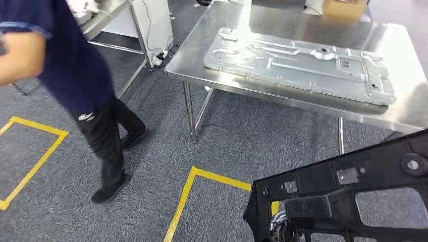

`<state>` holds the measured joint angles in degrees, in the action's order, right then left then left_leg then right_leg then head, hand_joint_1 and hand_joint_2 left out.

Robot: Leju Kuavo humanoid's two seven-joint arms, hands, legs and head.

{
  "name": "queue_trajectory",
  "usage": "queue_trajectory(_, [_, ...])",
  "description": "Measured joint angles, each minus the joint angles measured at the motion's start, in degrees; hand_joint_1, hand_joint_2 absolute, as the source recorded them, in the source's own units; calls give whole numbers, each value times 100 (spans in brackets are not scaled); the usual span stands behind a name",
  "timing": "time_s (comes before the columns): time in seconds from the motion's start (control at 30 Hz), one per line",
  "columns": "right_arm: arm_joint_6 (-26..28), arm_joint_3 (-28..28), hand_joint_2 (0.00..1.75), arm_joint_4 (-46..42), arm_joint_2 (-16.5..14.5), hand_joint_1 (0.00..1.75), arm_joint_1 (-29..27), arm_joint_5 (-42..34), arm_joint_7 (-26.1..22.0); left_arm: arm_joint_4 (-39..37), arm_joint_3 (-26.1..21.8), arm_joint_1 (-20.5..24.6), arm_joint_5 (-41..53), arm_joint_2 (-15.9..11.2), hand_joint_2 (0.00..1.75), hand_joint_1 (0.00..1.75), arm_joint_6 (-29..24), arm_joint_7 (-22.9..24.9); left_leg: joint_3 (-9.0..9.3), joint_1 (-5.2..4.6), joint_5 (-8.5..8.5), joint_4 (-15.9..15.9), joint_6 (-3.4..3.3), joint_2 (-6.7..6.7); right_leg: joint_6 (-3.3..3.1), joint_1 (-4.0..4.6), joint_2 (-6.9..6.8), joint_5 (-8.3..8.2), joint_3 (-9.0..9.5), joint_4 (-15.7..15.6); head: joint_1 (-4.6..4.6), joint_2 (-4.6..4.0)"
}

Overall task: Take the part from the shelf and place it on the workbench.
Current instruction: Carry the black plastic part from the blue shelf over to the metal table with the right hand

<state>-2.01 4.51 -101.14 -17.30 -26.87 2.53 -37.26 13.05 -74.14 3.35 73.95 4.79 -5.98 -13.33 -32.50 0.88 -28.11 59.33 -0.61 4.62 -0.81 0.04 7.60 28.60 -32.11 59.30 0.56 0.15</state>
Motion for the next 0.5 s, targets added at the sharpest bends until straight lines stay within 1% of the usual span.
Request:
queue_trajectory(0.03, [9,-8,175,-3,-5,175,-9,27,5,0,0,10,1,6,175,0,1,3,26,0,5,-42,-19,-39,41,-15,55,-3,-5,-21,-2,0])
queue_trajectory(0.07, [20,-18,175,-7,-10,175,-20,50,7,0,0,20,1,13,175,0,4,7,60,9,21,-92,-48,-83,81,-11,16,17,-4,-10,-3,0])
queue_trajectory(0.1, [33,-28,175,-14,-15,175,-22,75,6,0,0,23,2,20,175,0,6,4,98,26,40,-139,-80,-129,116,2,-102,73,-28,61,2,0])
queue_trajectory(0.13, [50,-36,175,-22,-19,175,-18,100,4,0,0,19,2,28,175,0,8,0,129,44,55,-183,-109,-180,148,14,-269,182,-101,236,8,0])
queue_trajectory(0.17, [67,-40,175,-28,-21,175,-12,122,4,0,0,9,2,33,175,0,9,-3,154,45,56,-204,-127,-233,172,7,-468,340,-240,529,13,0])
queue_trajectory(0.2, [83,-42,175,-32,-23,175,-6,143,4,0,-1,-4,2,33,175,0,9,-7,168,43,44,-209,-138,-282,195,-8,-605,505,-433,885,19,0])
queue_trajectory(0.23, [97,-44,175,-32,-25,175,-5,164,4,0,-1,-14,2,34,175,0,12,-7,180,40,27,-207,-141,-331,215,-33,-675,632,-632,1231,17,0])
queue_trajectory(0.27, [105,-46,175,-32,-25,175,-9,178,5,0,-2,-19,2,35,175,0,16,-8,195,41,7,-205,-133,-373,234,-61,-711,666,-779,1458,17,0])
queue_trajectory(0.3, [109,-47,175,-32,-25,175,-14,190,5,0,-2,-22,2,36,175,0,21,-9,218,45,-16,-203,-119,-405,252,-87,-727,588,-828,1488,18,0])
queue_trajectory(0.33, [119,-48,175,-32,-25,175,-16,203,5,0,-2,-21,2,39,175,0,29,-12,252,52,-44,-201,-100,-426,266,-110,-739,401,-753,1291,18,0])
queue_trajectory(0.37, [145,-49,175,-33,-26,175,-17,230,5,0,-2,-18,1,43,175,0,40,-16,296,61,-76,-197,-76,-442,275,-128,-752,149,-574,901,18,0])
queue_trajectory(0.4, [192,-49,175,-35,-26,175,-14,275,6,0,-2,-14,-1,46,175,0,56,-20,329,63,-110,-193,-48,-454,272,-132,-763,-27,-380,506,18,0])
queue_trajectory(0.43, [266,-49,175,-45,-30,175,-12,339,6,0,-2,-7,-1,48,175,0,73,-24,352,60,-142,-188,-15,-462,256,-122,-768,-146,-221,189,17,0])
queue_trajectory(0.47, [379,-49,175,-68,-36,175,-11,430,7,0,-2,2,0,48,175,0,90,-27,363,53,-166,-186,19,-467,232,-105,-769,-181,-135,11,17,0])
queue_trajectory(0.5, [520,-49,175,-102,-44,175,-11,533,10,0,-2,9,5,48,175,0,106,-29,365,47,-180,-192,53,-470,201,-82,-763,-147,-122,-20,16,0])
